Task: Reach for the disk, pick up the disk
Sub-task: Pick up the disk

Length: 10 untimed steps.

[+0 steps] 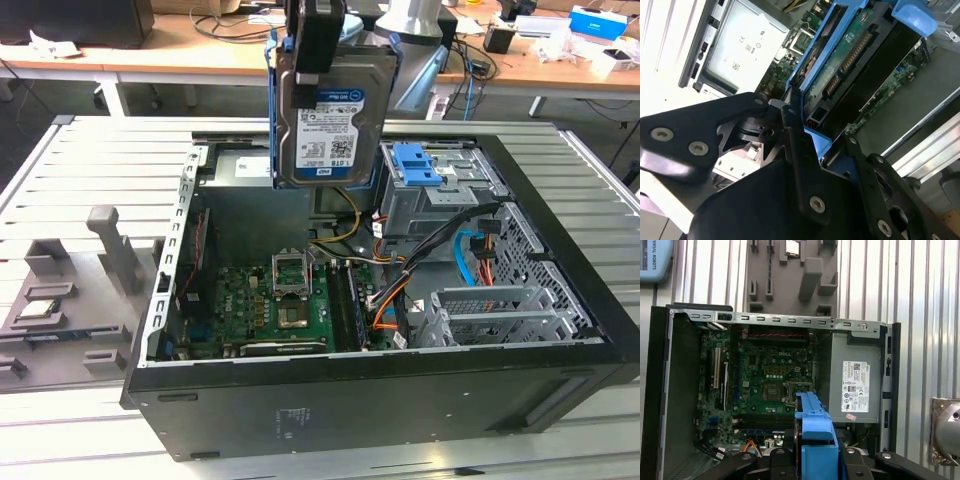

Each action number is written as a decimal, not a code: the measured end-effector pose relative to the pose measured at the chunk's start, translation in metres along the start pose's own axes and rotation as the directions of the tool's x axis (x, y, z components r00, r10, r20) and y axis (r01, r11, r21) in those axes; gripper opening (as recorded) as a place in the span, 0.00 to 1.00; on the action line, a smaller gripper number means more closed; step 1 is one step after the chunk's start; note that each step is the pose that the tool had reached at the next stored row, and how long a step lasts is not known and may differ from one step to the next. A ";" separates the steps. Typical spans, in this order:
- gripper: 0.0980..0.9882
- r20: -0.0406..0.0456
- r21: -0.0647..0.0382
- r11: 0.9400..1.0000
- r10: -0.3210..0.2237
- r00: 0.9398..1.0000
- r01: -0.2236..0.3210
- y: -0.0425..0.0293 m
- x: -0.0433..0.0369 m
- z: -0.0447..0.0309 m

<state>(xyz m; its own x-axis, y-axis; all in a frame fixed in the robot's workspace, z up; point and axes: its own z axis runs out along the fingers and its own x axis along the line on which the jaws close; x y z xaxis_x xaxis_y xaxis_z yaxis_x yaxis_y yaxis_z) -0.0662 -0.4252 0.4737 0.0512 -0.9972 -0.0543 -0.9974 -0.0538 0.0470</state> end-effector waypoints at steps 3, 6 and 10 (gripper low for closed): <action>0.30 0.000 0.000 1.000 0.000 1.000 0.000 0.0004 0.0061 -0.0002; 0.30 0.000 0.000 1.000 0.000 1.000 0.000 0.0009 0.0161 -0.0007; 0.30 0.000 0.000 1.000 0.000 1.000 0.000 0.0015 0.0285 -0.0012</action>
<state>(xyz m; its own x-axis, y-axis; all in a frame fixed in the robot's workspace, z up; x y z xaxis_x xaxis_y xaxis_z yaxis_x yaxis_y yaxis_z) -0.0662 -0.4538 0.4735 0.0512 -0.9972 -0.0544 -0.9974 -0.0538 0.0470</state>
